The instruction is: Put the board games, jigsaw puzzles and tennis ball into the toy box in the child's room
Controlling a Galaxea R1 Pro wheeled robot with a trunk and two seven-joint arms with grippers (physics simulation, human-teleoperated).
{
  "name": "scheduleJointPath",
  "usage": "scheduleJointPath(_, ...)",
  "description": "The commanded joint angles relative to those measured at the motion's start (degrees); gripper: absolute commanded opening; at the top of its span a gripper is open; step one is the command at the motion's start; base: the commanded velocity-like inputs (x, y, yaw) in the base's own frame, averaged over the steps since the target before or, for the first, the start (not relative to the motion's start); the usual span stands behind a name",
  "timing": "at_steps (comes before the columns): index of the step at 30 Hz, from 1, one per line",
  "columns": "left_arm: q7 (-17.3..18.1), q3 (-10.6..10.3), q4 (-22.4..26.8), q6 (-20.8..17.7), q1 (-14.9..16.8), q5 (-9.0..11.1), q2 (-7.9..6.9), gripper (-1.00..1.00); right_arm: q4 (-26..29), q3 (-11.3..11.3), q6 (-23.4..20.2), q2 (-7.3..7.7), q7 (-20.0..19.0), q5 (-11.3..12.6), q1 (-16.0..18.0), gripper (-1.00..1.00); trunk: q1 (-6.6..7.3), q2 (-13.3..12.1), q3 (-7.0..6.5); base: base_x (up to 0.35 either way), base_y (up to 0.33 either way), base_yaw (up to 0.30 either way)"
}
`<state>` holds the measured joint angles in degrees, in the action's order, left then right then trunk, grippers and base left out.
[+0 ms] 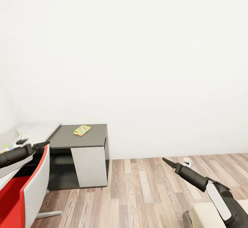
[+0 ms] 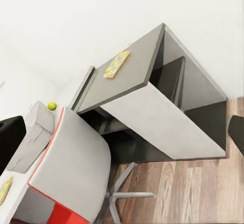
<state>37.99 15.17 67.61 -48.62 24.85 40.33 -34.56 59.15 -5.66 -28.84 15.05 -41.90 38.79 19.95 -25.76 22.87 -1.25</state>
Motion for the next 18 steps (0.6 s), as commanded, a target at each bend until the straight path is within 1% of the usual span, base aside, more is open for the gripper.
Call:
scheduleJointPath(1,-0.08,0.02,0.00,-0.31,0.03,-0.03,0.01,1.00,0.04,0.04,-0.65,-0.51,2.06,0.37,0.19,1.00,-0.02,0.04,0.03,0.000,0.000,0.000)
scheduleJointPath(3,-0.36,0.01,-0.01,-0.32,0.03,-0.08,0.00,1.00,0.12,0.10,-0.84,-1.28,5.15,0.35,0.34,1.00,-0.02,0.04,0.03,0.000,0.000,0.000)
scheduleJointPath(4,-0.80,0.02,-0.01,-0.33,0.03,-0.13,0.00,1.00,0.19,0.17,-1.01,-2.18,9.13,0.33,0.47,1.00,-0.02,0.04,0.03,0.000,0.000,0.000)
scheduleJointPath(6,-1.53,0.03,-0.01,-0.33,0.03,-0.19,-0.01,1.00,0.30,0.21,-1.14,-3.15,13.81,0.36,0.58,1.00,-0.02,0.04,0.03,0.000,0.000,0.000)
scheduleJointPath(7,-2.67,0.02,-0.01,-0.32,0.03,-0.28,0.00,1.00,0.38,0.29,-1.28,-4.13,18.69,0.41,0.68,1.00,-0.02,0.04,0.03,0.000,0.000,0.000)
scheduleJointPath(10,-5.15,0.03,-0.02,-0.29,0.03,-0.46,0.01,1.00,0.60,0.64,-1.74,-5.49,25.47,0.45,0.79,1.00,-0.02,0.04,0.03,0.000,0.000,0.000)
scheduleJointPath(12,-7.08,0.03,-0.02,-0.27,0.03,-0.51,0.01,1.00,0.81,1.08,-2.22,-6.34,29.24,0.47,0.94,1.00,-0.02,0.04,0.03,0.000,0.000,0.000)
scheduleJointPath(14,-9.03,0.03,-0.02,-0.27,0.03,-0.53,0.01,1.00,0.96,1.72,-2.80,-7.14,32.16,0.48,1.25,1.00,-0.02,0.04,0.03,0.000,0.000,0.000)
scheduleJointPath(15,-10.76,0.04,0.00,-0.26,0.03,-0.53,0.02,1.00,1.06,2.56,-3.29,-7.77,34.24,0.45,1.64,1.00,-0.02,0.04,0.03,0.000,0.000,0.000)
scheduleJointPath(18,-13.25,-0.03,0.09,-0.26,0.06,-0.50,0.08,1.00,1.06,4.38,-3.83,-8.44,36.54,0.41,2.39,1.00,-0.02,0.04,0.03,0.000,0.000,0.000)
